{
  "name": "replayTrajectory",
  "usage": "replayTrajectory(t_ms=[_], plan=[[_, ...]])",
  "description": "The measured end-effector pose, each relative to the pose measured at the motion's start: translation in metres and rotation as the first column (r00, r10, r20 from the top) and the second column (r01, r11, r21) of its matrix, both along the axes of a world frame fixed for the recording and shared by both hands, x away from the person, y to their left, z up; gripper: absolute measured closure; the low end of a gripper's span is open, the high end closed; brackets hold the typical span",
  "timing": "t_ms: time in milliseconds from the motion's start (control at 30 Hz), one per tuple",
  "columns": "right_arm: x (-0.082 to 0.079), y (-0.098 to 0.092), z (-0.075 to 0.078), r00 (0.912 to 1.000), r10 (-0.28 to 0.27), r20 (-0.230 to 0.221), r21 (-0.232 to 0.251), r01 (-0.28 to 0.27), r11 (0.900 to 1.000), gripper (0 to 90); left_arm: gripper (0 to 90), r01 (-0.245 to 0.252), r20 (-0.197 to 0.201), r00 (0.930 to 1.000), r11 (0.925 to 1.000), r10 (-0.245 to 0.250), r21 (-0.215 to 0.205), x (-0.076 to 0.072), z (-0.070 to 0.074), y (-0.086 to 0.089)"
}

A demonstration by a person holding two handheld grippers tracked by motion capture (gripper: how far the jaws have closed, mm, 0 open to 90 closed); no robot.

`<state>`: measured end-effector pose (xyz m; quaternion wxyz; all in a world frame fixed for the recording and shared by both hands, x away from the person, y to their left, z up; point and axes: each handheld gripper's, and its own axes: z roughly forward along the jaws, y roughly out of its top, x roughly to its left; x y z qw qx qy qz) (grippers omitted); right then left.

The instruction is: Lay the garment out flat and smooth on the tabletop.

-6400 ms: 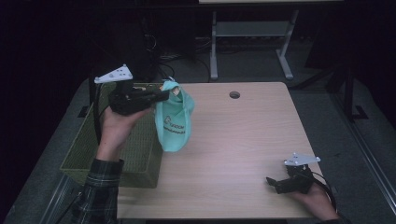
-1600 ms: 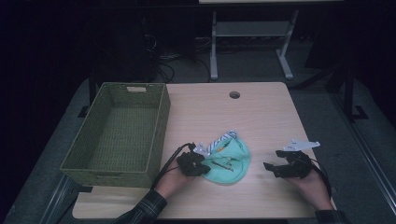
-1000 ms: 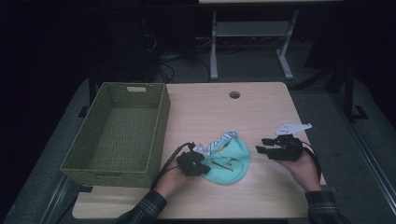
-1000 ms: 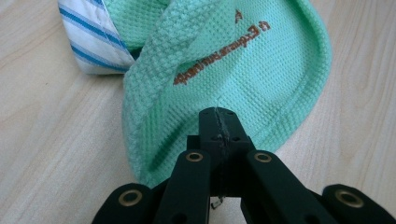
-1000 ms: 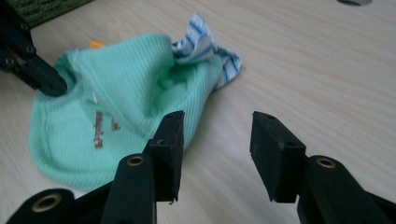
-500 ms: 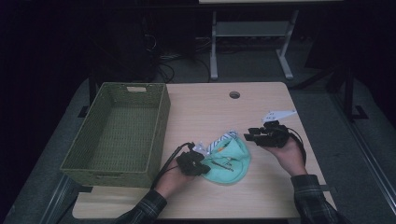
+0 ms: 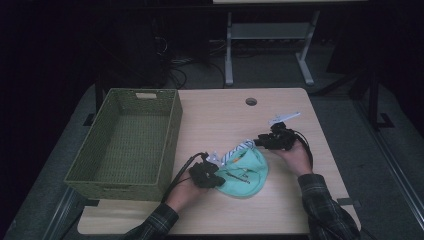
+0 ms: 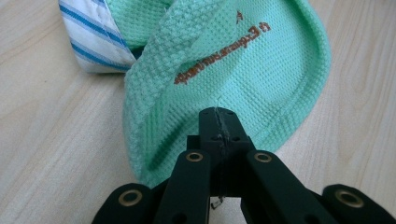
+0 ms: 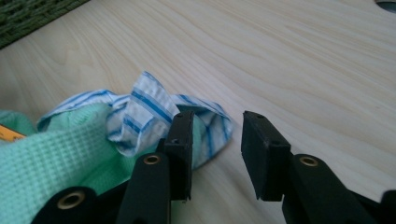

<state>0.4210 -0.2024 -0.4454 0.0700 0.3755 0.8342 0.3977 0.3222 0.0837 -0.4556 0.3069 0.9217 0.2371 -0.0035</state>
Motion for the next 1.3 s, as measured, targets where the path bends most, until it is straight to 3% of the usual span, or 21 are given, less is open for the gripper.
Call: replayTrajectory(t_ms=[333, 400, 467, 600, 700, 900, 1033, 1300], plan=[[0.005, 0.018, -0.014, 0.9985, 0.041, -0.037, -0.018, -0.041, 0.999, 63.3, 89.6, 0.008, -0.001, 1.0000, 1.0000, -0.008, 0.006, 0.001, 0.000, 0.001], [0.004, 0.024, -0.019, 0.9978, 0.056, -0.035, -0.056, -0.058, 0.997, 63.8, 89.6, 0.004, -0.004, 1.0000, 1.0000, -0.004, 0.002, 0.001, 0.000, 0.001], [0.004, 0.029, -0.023, 0.9967, 0.080, -0.013, -0.098, -0.080, 0.992, 68.8, 89.6, 0.004, -0.003, 1.0000, 1.0000, -0.004, 0.002, 0.001, 0.000, 0.001], [0.001, 0.035, -0.022, 0.9939, 0.111, -0.003, -0.111, -0.110, 0.988, 83.9, 89.6, 0.006, -0.002, 1.0000, 1.0000, -0.006, 0.005, 0.001, 0.000, 0.001], [-0.001, 0.038, -0.021, 0.9928, 0.119, 0.005, -0.131, -0.118, 0.984, 88.0, 89.6, 0.008, 0.000, 1.0000, 0.9999, -0.008, 0.008, 0.001, 0.000, 0.001], [0.002, 0.029, -0.007, 0.9978, 0.046, 0.047, -0.131, -0.040, 0.991, 88.6, 89.6, 0.006, -0.001, 1.0000, 0.9999, -0.006, 0.008, 0.001, 0.000, 0.001], [0.008, 0.017, -0.001, 0.9974, -0.013, 0.071, -0.157, 0.024, 0.987, 88.6, 89.6, 0.009, 0.011, 0.9999, 0.9999, -0.009, 0.011, 0.001, 0.000, 0.000], [0.017, -0.007, -0.008, 0.9883, -0.134, 0.073, -0.224, 0.147, 0.964, 88.7, 89.7, 0.004, 0.008, 1.0000, 1.0000, -0.004, 0.003, 0.000, 0.000, 0.000]])
